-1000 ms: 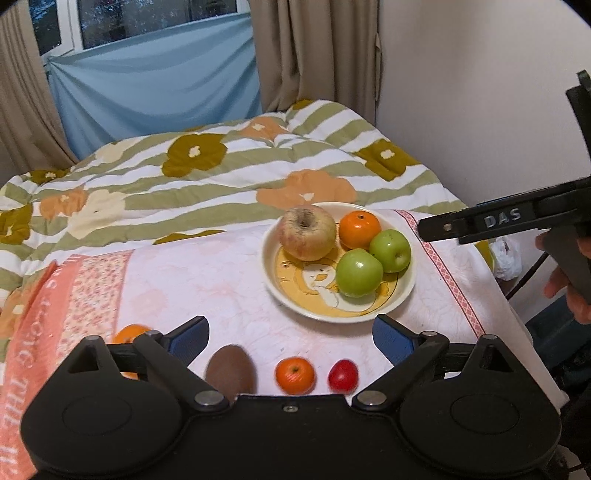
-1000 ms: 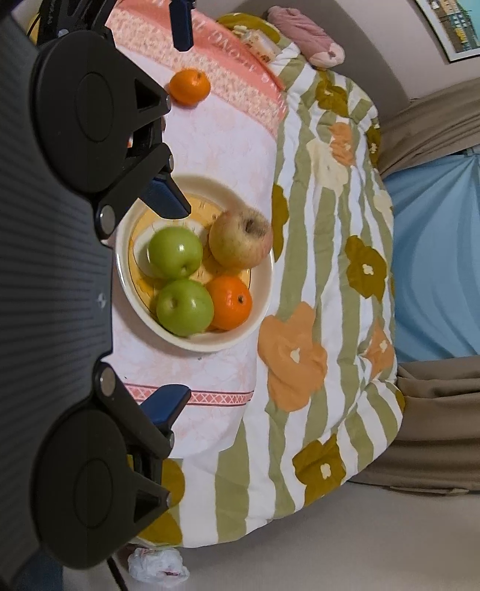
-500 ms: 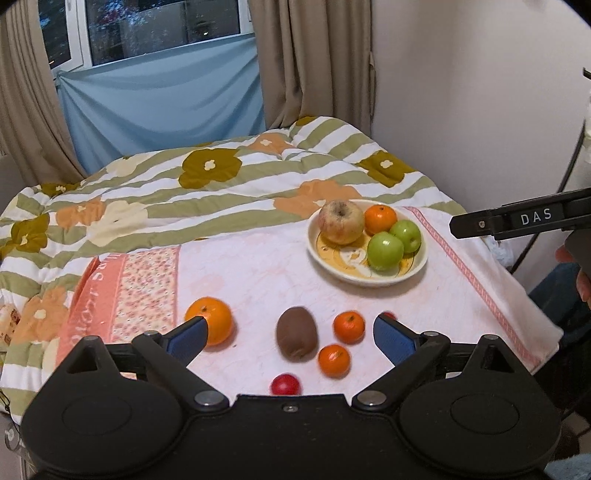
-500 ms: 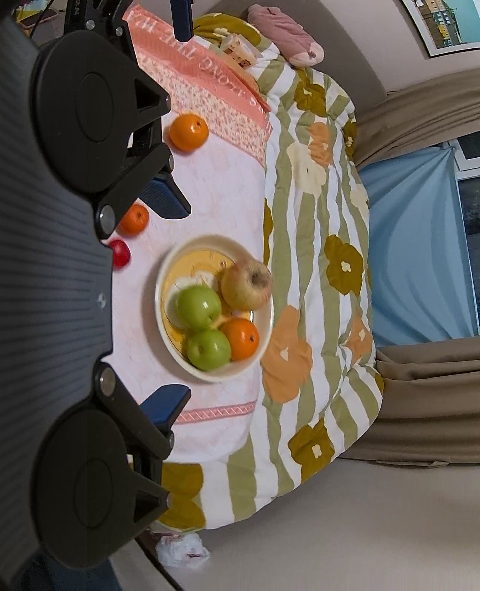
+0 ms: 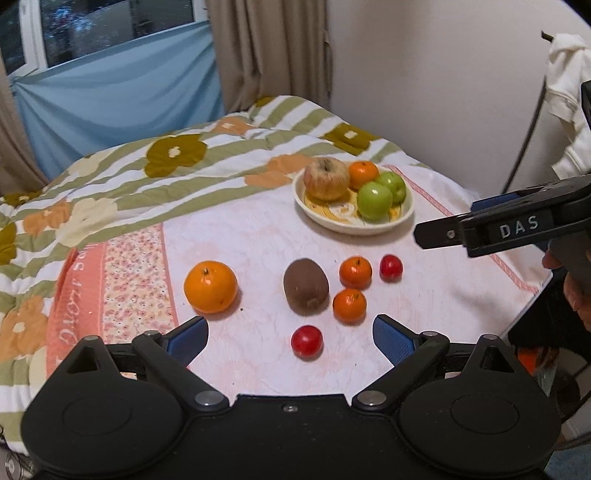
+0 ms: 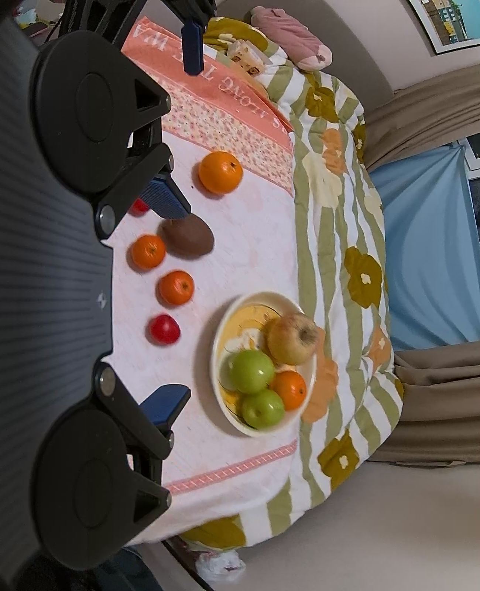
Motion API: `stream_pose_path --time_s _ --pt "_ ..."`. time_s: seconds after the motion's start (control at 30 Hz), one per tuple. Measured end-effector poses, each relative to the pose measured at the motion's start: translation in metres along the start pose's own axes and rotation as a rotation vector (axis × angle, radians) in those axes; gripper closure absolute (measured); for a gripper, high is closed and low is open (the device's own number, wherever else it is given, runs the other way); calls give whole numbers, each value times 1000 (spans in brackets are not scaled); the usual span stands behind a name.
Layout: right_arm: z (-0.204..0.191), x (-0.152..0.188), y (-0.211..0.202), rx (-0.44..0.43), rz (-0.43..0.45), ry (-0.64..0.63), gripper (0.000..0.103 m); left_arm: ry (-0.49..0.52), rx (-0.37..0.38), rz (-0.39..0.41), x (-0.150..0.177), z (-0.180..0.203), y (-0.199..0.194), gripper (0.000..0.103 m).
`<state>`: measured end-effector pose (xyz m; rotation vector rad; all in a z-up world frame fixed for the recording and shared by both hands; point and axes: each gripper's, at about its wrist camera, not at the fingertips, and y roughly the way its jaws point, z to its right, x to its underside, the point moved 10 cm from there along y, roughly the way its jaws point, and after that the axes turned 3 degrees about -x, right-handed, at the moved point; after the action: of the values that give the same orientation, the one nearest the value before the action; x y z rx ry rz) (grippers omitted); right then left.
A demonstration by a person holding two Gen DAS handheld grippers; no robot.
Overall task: Organize fruits
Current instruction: 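Grasp a red tomato with the left tool while the right tool grasps a tangerine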
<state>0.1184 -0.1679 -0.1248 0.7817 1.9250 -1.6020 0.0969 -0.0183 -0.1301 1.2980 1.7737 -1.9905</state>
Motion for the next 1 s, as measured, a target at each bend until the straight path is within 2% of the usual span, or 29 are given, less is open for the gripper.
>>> stream_pose_path --time_s 0.2,0.37,0.47,0.5,0.67,0.7,0.77,0.83,1.0 --pt "-15 19 15 33 30 13 0 85 32 1 17 0 21 10" --pt "-13 36 35 68 7 91 0 128 91 -10 32 10 48 13" --pt "-17 46 46 83 5 32 0 192 101 -23 41 19 67 18" --pt "-19 50 52 97 -9 10 0 202 107 -30 44 20 73 23" --pt "-22 59 71 84 -28 30 0 194 125 -44 47 16 91 27" --pt "-22 60 75 86 -31 36 2 199 127 -44 46 16 95 29" --pt "-22 62 81 74 -48 50 17 218 132 -46 46 17 102 37" --pt "-23 64 87 61 -63 66 23 232 142 -50 46 18 107 43" --pt "-28 66 94 52 -72 71 26 225 163 -48 45 20 112 50"
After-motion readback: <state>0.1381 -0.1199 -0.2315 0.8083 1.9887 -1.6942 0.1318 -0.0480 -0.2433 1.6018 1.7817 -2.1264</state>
